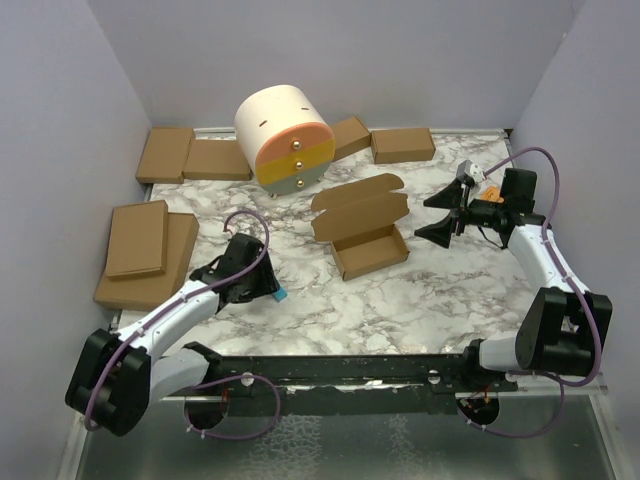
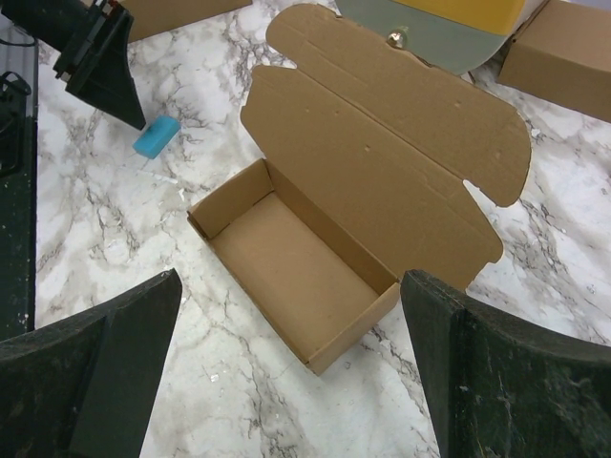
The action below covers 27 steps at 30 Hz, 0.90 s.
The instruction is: Fold the paper box
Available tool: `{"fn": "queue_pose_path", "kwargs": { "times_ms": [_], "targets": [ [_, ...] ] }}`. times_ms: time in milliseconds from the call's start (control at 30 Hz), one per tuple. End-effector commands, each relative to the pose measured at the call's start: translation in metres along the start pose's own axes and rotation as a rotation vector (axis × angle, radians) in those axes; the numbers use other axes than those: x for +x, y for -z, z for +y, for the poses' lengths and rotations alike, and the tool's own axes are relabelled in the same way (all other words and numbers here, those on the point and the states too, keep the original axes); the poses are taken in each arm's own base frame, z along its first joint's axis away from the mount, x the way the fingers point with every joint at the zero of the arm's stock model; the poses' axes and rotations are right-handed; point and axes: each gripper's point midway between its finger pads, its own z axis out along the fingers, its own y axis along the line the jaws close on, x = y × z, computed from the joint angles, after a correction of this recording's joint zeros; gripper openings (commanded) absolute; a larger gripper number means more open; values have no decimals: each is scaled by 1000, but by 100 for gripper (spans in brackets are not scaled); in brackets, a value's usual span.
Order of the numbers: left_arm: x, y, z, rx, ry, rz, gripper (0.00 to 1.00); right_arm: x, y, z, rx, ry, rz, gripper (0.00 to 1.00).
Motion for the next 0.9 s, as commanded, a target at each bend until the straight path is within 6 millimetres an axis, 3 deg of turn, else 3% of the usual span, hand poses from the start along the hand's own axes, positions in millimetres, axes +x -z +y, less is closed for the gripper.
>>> {"fn": "queue_pose_path", "kwargs": {
  "times_ms": [0, 133, 167, 300, 667, 867],
  "targets": [
    [0, 2, -2, -66, 144, -26, 60, -11, 1, -1, -19, 32, -21, 99],
    [13, -1, -8, -100, 281, -25, 61, -11, 1, -1, -20, 35, -22, 99],
    [12, -1, -3, -144, 311, -42, 68, -11, 1, -1, -20, 34, -21, 99],
    [12, -2, 15, -323, 336, -62, 75, -11, 1, 0, -22, 38, -23, 99],
    [6, -19, 7, -418, 270, -58, 66, -10, 1, 0, -25, 38, -20, 99],
    [1, -20, -8, -376, 278, -75, 66, -8, 1, -1, -26, 36, -17, 99]
  ]
}}
